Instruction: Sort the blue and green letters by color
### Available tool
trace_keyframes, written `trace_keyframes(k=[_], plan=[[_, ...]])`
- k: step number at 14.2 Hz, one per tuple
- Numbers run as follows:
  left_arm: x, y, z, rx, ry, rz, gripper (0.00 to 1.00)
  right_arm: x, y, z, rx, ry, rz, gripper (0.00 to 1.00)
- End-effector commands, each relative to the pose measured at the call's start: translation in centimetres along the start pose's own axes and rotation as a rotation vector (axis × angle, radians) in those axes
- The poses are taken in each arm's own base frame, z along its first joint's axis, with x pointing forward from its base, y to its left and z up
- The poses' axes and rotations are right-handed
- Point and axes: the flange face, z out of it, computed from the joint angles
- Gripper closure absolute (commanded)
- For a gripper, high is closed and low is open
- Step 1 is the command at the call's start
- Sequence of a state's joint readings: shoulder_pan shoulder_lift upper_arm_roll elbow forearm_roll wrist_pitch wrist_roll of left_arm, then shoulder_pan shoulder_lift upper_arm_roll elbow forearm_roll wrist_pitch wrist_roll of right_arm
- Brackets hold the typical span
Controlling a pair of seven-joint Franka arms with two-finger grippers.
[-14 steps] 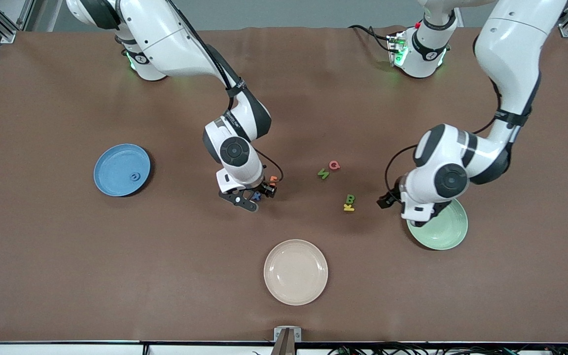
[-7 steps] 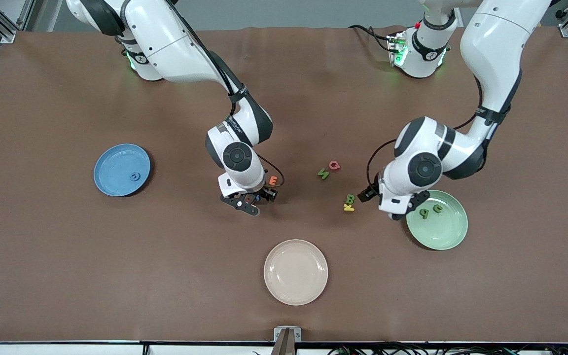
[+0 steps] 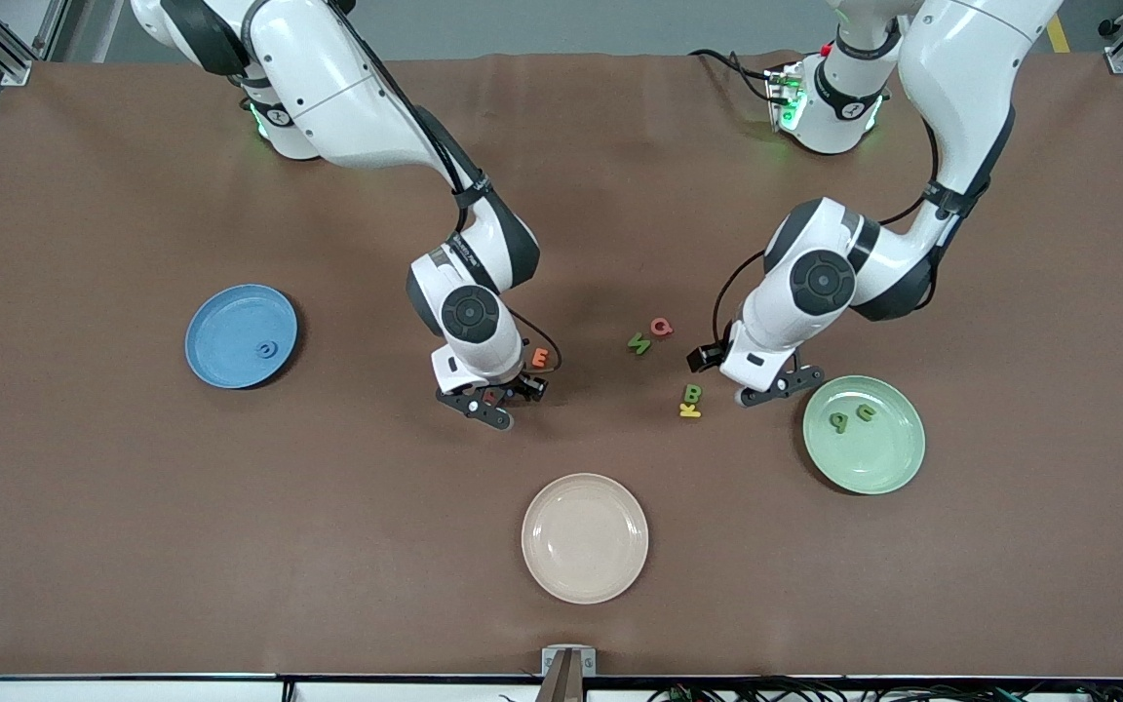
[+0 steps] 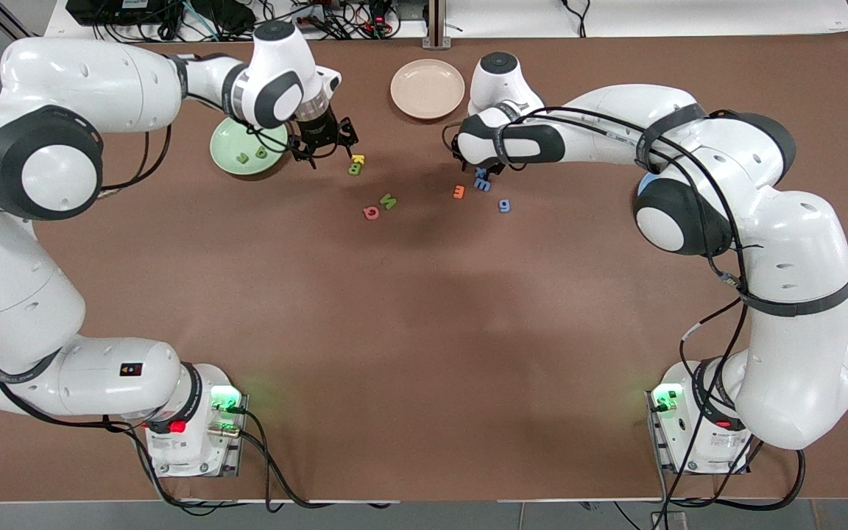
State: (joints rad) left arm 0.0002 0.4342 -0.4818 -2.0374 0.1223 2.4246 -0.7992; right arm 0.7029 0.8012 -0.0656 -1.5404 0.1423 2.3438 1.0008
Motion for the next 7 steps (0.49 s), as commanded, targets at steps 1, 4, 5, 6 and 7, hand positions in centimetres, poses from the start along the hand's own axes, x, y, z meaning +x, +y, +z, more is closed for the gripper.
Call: trace_keyframes(k=[1,4,5,6,7], plan=[[-2.1,-0.8,1.5,-0.042,0.076,0.106,0.1,0.5,-0.6,0.2,-0.009,0.021,-0.018,0.5],[-2.7,-0.8,2.5,0.01,0.114,0.228,0.19,0.6,-0.6,0.2,-0.012,0.023,-0.019,0.93],[-2.7,-0.6,2.5,0.022,0.134,0.266,0.23,0.7,-0.5,0.1,-0.012,0.02,-0.012,1.0],[-2.8,-0.1,2.4,0.033,0.149,0.301,0.27,0.9,-0.4,0.0,-0.013,0.019,-0.011,1.0],[-2.7,0.2,2.6,0.041,0.159,0.329,0.28,1.0,-0.4,-0.3,-0.011,0.018,-0.01,1.0]])
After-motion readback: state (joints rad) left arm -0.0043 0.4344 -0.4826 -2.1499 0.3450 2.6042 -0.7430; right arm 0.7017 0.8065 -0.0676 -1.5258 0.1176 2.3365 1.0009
